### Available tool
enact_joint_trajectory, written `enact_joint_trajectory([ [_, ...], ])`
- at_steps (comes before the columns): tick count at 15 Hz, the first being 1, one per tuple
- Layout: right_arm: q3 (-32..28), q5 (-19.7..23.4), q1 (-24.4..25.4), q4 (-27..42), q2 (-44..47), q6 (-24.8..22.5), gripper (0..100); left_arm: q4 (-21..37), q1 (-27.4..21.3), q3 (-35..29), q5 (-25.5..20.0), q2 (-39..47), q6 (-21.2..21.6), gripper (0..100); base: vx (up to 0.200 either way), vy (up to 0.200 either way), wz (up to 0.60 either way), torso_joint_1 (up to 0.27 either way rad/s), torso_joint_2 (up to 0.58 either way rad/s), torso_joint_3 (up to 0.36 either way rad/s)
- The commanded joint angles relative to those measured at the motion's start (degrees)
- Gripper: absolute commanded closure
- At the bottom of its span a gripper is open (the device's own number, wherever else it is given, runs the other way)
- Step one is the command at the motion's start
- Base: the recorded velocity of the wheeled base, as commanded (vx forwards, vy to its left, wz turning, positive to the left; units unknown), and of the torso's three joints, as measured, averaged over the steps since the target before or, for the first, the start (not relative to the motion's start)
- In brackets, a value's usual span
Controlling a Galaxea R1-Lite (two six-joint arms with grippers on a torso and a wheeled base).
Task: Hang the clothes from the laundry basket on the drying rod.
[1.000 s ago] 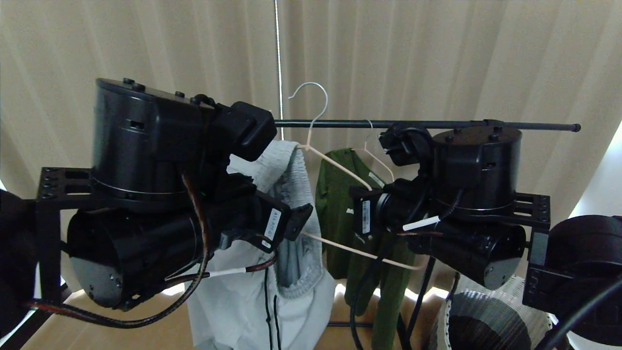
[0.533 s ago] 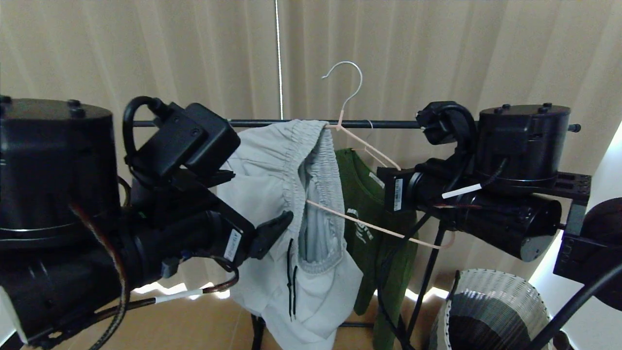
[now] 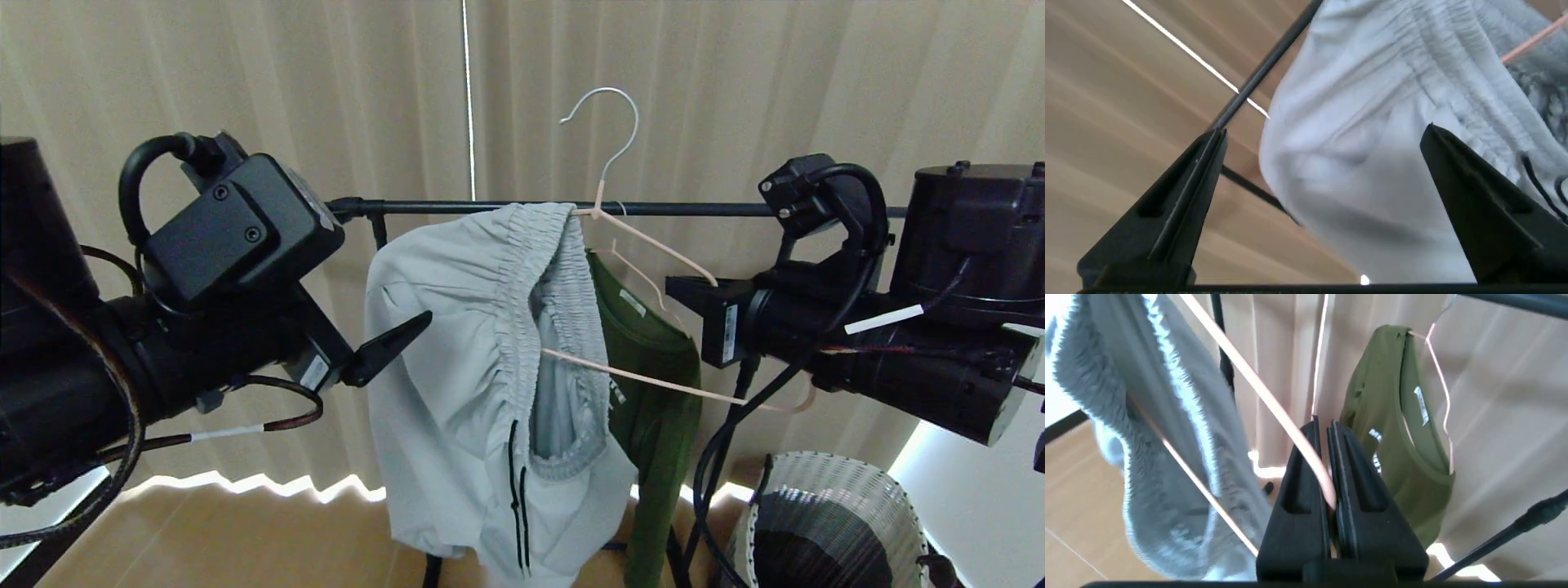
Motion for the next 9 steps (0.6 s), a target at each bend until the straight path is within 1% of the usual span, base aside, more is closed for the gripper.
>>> enact_joint_trajectory([
  [1, 0.2, 0.3, 0.1, -0.1, -0.2, -0.6, 100, -2.6, -0.1, -1.6, 0.0, 3.6, 1.0, 0, 0.0, 0.0, 0.0, 0.0, 0.0, 0.0],
  [2, 0.4, 0.7, 0.1, -0.1, -0.2, -1.2, 100, -3.0, -0.2, -2.0, 0.0, 4.3, 1.2, 0, 0.0, 0.0, 0.0, 0.0, 0.0, 0.0],
  [3, 1.1, 2.0, 0.2, -0.2, -0.4, -2.7, 100, -3.7, -0.2, -3.0, 0.0, 6.4, 1.4, 0, 0.0, 0.0, 0.0, 0.0, 0.0, 0.0],
  [4, 1.1, 2.6, 0.3, -0.2, -0.5, -3.0, 100, -3.9, -0.2, -3.6, 0.0, 7.3, 1.4, 0, 0.0, 0.0, 0.0, 0.0, 0.0, 0.0],
  [8, 1.5, 2.9, 3.6, -0.3, -0.3, -2.8, 100, -3.9, -0.6, -4.6, 0.0, 9.4, 1.6, 0, 0.0, 0.0, 0.0, 0.0, 0.0, 0.0],
  [9, 1.8, 3.7, 4.1, -0.3, -0.4, -2.8, 100, -4.0, -0.6, -4.7, 0.0, 9.6, 1.6, 0, 0.0, 0.0, 0.0, 0.0, 0.0, 0.0],
])
